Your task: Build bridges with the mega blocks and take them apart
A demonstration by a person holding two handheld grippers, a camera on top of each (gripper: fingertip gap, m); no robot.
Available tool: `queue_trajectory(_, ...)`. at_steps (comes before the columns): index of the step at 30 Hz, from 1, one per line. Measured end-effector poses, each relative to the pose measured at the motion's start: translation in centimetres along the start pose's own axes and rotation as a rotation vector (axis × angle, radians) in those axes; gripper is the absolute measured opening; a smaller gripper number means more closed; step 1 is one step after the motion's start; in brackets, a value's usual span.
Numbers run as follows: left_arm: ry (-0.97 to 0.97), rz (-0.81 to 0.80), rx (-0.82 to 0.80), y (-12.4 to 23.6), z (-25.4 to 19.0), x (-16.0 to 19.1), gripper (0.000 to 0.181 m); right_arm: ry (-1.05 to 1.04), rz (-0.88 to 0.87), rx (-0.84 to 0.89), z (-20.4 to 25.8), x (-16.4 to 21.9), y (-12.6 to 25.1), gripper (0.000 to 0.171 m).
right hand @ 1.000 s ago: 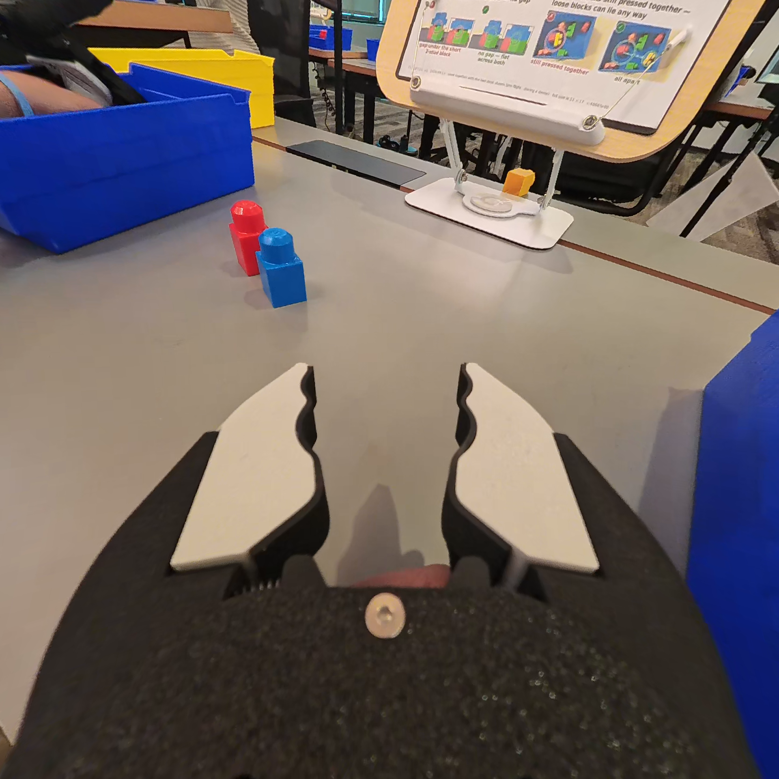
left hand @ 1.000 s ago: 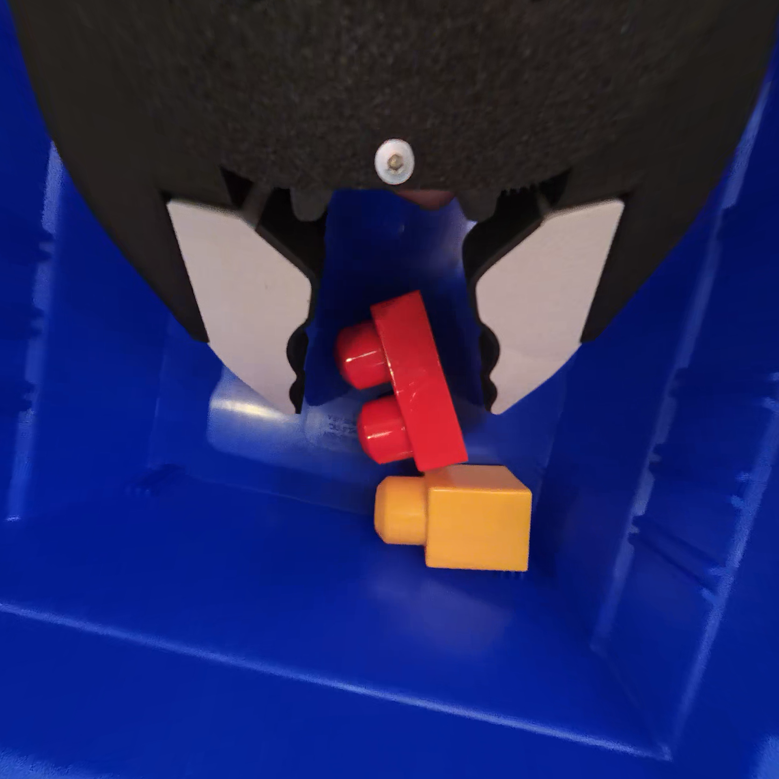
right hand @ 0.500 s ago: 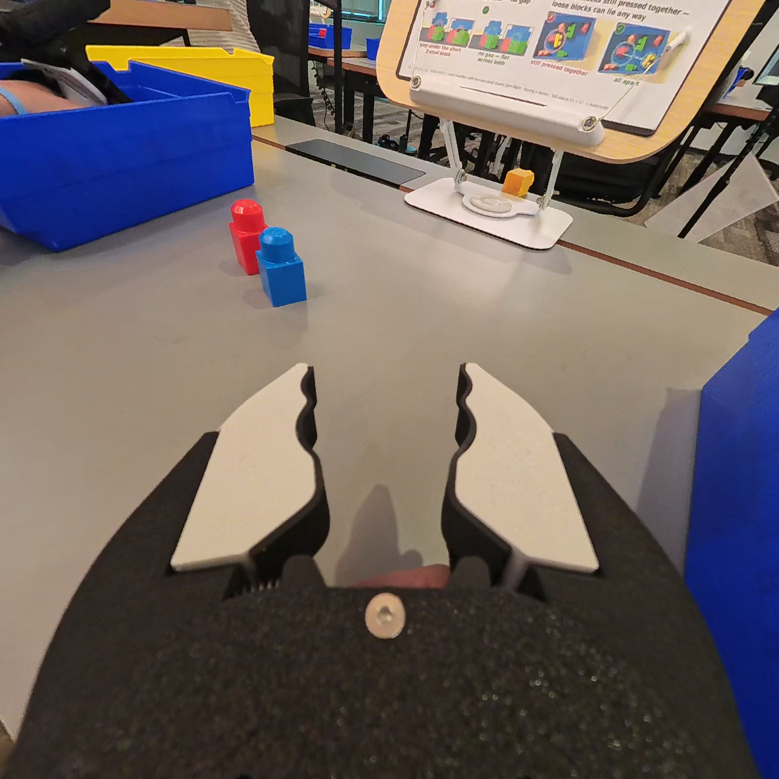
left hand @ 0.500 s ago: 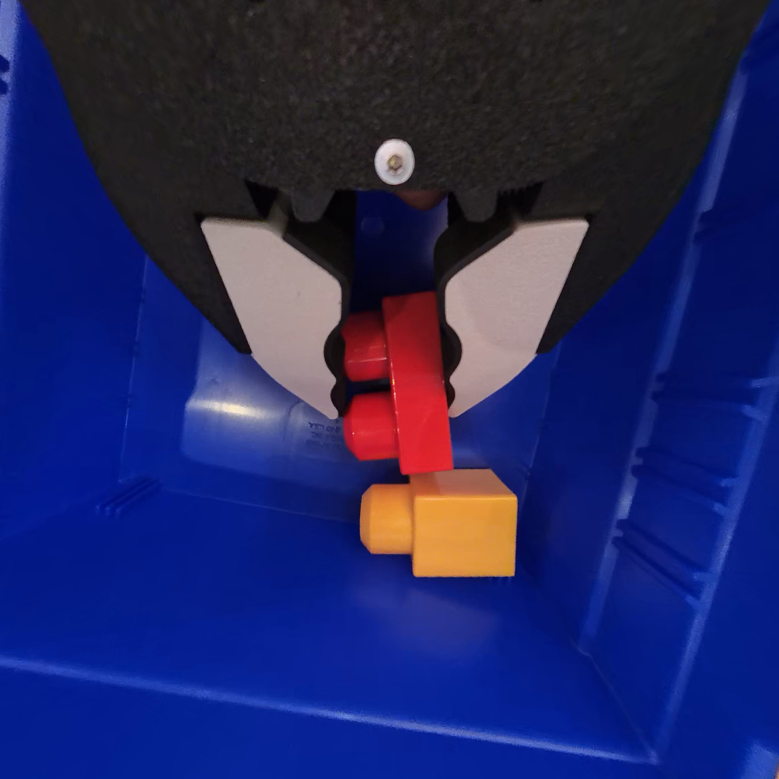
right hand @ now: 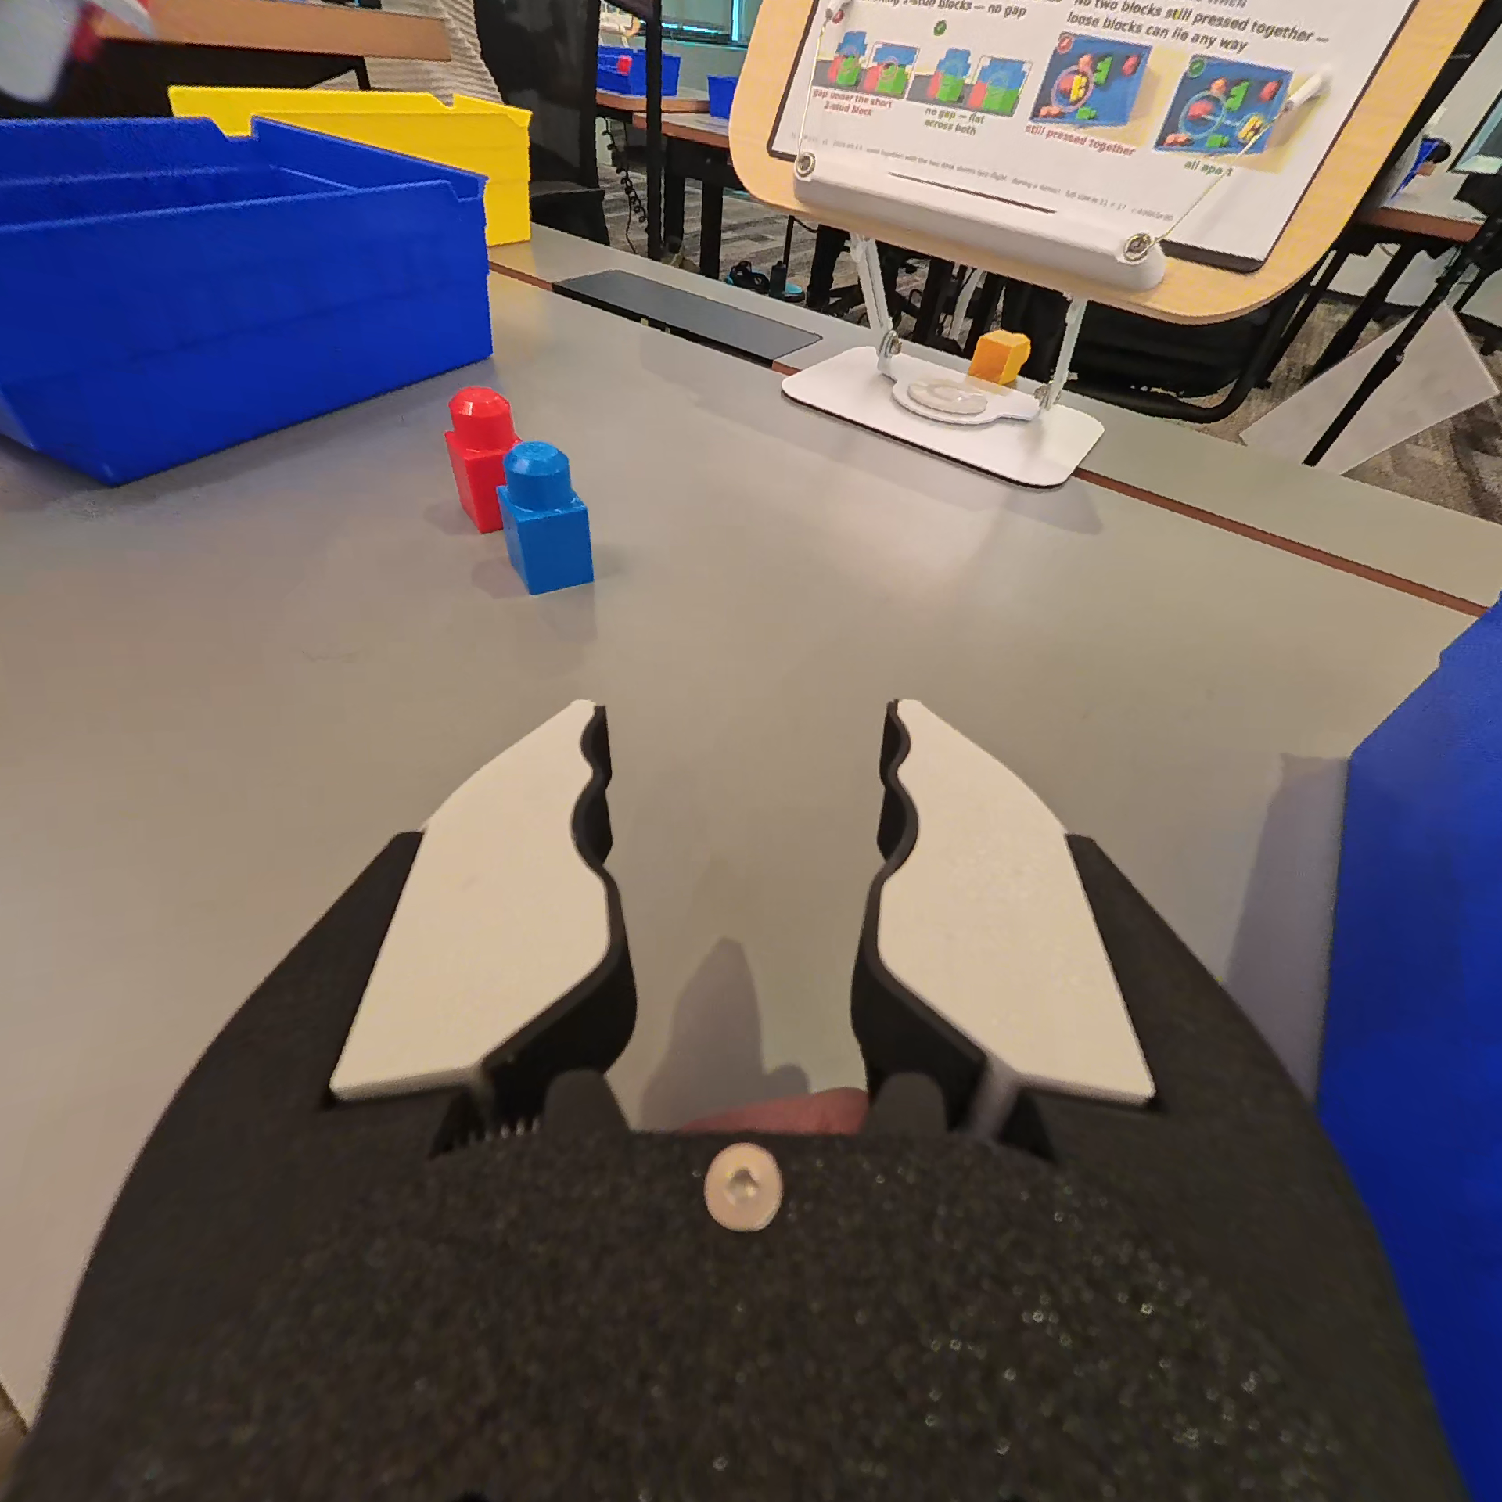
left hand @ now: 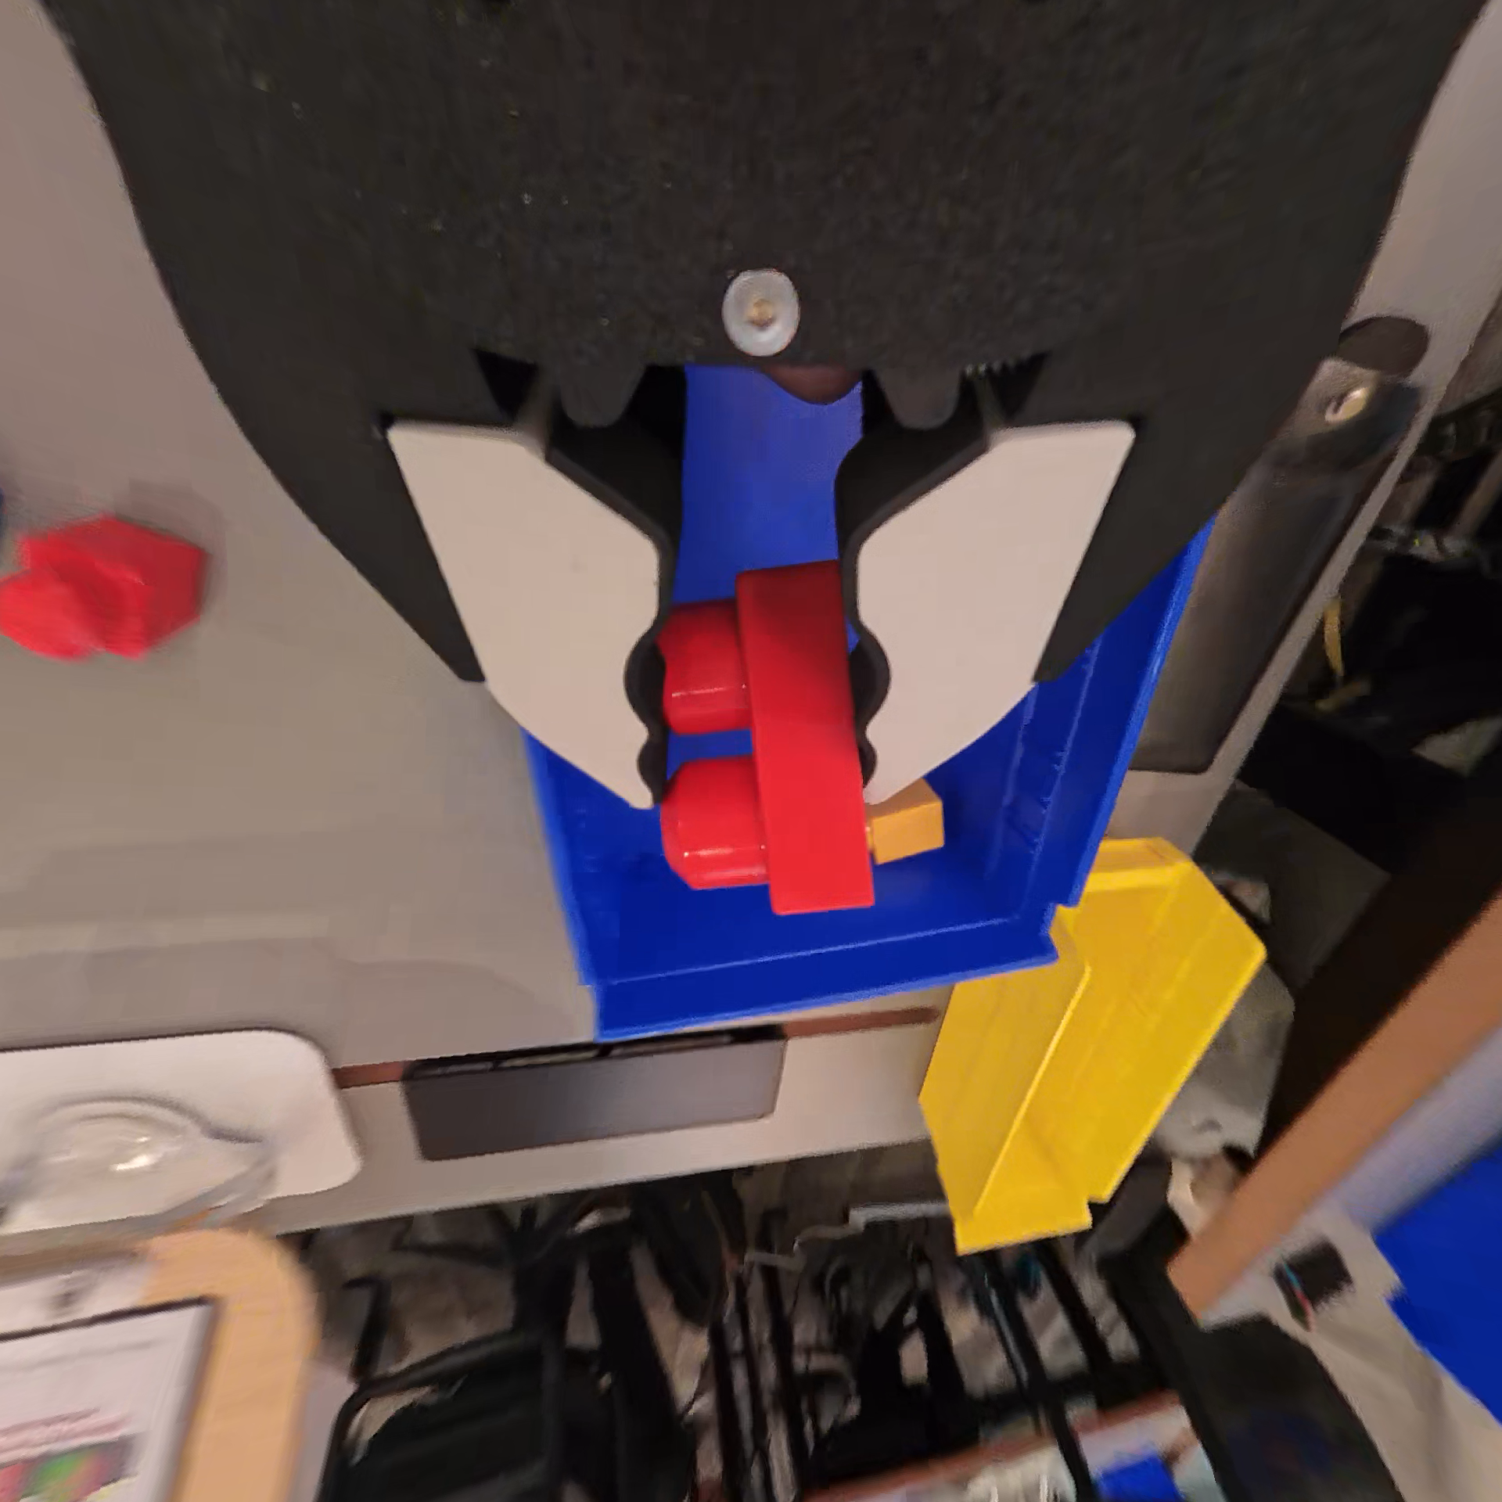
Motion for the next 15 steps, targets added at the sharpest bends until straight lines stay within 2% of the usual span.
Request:
queue_trajectory(4,-0.049,-0.097,0.09,6.9,-3.4,1.8,0.042,0.006,-0.003,0.005,0.0,-0.1,0.1,0.064)
queue_trajectory(7,-0.017,-0.117,0.162,10.7,-5.5,4.9,0.042,0.01,-0.008,0.018,-0.1,-0.1,0.2,0.064)
queue_trajectory(12,-0.003,-0.083,0.224,14.5,-8.6,11.9,0.042,0.017,-0.006,0.039,-0.3,-0.2,0.3,0.064)
queue_trajectory(15,0.045,-0.055,0.257,15.5,-9.7,14.9,0.042,0.017,-0.007,0.037,-0.2,-0.3,0.3,0.064)
Point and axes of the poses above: each gripper's, where its closed fingertips meet, y back along the fingers, x out of its underside, z = x × y across the jaws, the point moved 3 cm from there along y, back along the fingers, and after that the axes turned 13 degrees about y, right-handed, at the moved point
